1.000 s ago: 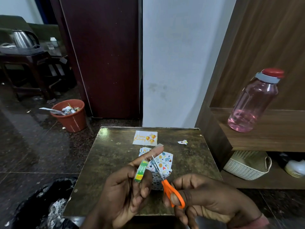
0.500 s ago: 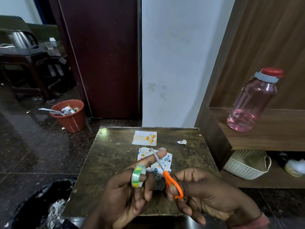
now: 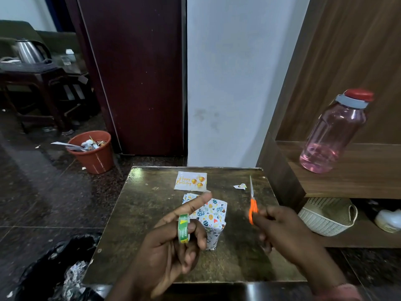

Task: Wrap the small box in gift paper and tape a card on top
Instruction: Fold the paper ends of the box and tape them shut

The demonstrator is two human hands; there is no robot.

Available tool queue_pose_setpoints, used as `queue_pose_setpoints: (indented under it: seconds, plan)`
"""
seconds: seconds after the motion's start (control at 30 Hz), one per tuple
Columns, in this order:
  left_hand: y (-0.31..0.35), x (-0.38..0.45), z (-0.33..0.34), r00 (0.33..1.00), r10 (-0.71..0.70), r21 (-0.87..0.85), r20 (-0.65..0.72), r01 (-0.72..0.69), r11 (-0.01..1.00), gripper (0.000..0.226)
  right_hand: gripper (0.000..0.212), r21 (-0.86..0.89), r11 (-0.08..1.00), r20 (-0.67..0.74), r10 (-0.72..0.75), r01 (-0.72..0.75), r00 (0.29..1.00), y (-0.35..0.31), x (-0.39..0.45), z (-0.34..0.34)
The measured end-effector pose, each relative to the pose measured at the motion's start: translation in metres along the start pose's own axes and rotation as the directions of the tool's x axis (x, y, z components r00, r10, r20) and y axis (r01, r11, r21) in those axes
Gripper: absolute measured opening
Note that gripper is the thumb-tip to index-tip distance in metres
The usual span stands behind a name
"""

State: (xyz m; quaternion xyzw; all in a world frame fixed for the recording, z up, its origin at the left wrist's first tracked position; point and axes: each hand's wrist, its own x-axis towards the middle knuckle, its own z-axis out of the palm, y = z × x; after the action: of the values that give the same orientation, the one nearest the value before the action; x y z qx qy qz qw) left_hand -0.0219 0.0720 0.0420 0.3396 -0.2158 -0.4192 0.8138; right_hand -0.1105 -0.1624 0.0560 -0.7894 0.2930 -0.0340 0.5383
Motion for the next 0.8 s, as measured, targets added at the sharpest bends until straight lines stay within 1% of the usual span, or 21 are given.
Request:
queue_pose_setpoints:
  seconds: [0.03,0.07,0.1,0.13,0.23,0.3,0.4,0.47,0.53,0.6,0.67,0.7,0.73,0.77,0.8]
  plan:
    - [-0.001,0.001,0.001,0.999,0.023,0.035,-0.030,-0.022,0.999,0.058,0.036,-0.227,0.974,-0.070,0.009,-0.025,0.998,0.005,0.004,0.003]
    - [-0.001,0.002,0.003,0.997,0.041,0.062,-0.062,-0.038,0.997,0.056,0.033,-0.403,0.913,-0.122,0.012,-0.061,0.992,0.010,0.005,0.006]
    - [-0.002,0.003,0.003,0.994,0.055,0.083,-0.096,-0.047,0.995,0.055,0.030,-0.514,0.852,-0.158,0.017,-0.096,0.987,0.012,0.006,0.010]
    - [-0.002,0.003,0.004,0.991,0.066,0.098,-0.121,-0.054,0.994,0.054,0.031,-0.569,0.812,-0.189,0.022,-0.127,0.982,0.012,0.005,0.013]
    - [-0.003,0.002,0.006,0.987,0.085,0.125,-0.139,-0.068,0.990,0.054,0.036,-0.639,0.744,-0.257,0.030,-0.193,0.966,0.011,0.005,0.020]
    - [-0.003,0.002,0.007,0.987,0.085,0.141,-0.133,-0.066,0.988,0.054,0.037,-0.654,0.721,-0.284,0.050,-0.231,0.957,0.011,0.005,0.024]
    - [-0.003,0.002,0.008,0.988,0.078,0.161,-0.133,-0.056,0.985,0.054,0.030,-0.632,0.725,-0.306,0.091,-0.274,0.948,0.013,0.004,0.028]
    - [-0.002,0.002,0.010,0.988,0.074,0.165,-0.135,-0.051,0.985,0.053,0.027,-0.633,0.724,-0.304,0.095,-0.276,0.948,0.012,0.002,0.029]
    - [-0.002,0.002,0.012,0.989,0.075,0.170,-0.130,-0.052,0.984,0.053,0.028,-0.643,0.725,-0.293,0.065,-0.247,0.954,0.012,0.000,0.028]
    - [-0.002,0.002,0.012,0.989,0.076,0.174,-0.125,-0.053,0.983,0.053,0.036,-0.668,0.712,-0.289,0.020,-0.216,0.957,0.010,-0.003,0.028]
    - [-0.001,0.002,0.012,0.990,0.074,0.174,-0.123,-0.052,0.983,0.053,0.038,-0.670,0.722,-0.323,-0.071,-0.175,0.944,0.004,-0.004,0.025]
    - [-0.001,0.002,0.012,0.990,0.074,0.178,-0.122,-0.052,0.983,0.052,0.034,-0.640,0.761,-0.345,-0.160,-0.107,0.925,-0.002,-0.006,0.023]
    - [-0.001,0.002,0.013,0.990,0.074,0.182,-0.122,-0.051,0.982,0.052,0.030,-0.572,0.820,-0.360,-0.267,0.014,0.894,-0.009,-0.008,0.021]
    - [-0.001,0.002,0.013,0.990,0.074,0.186,-0.122,-0.050,0.981,0.052,0.028,-0.462,0.871,-0.368,-0.360,0.167,0.857,-0.019,-0.013,0.020]
    - [-0.002,0.002,0.013,0.990,0.075,0.190,-0.121,-0.051,0.981,0.052,0.026,-0.309,0.899,-0.367,-0.414,0.311,0.833,-0.032,-0.020,0.020]
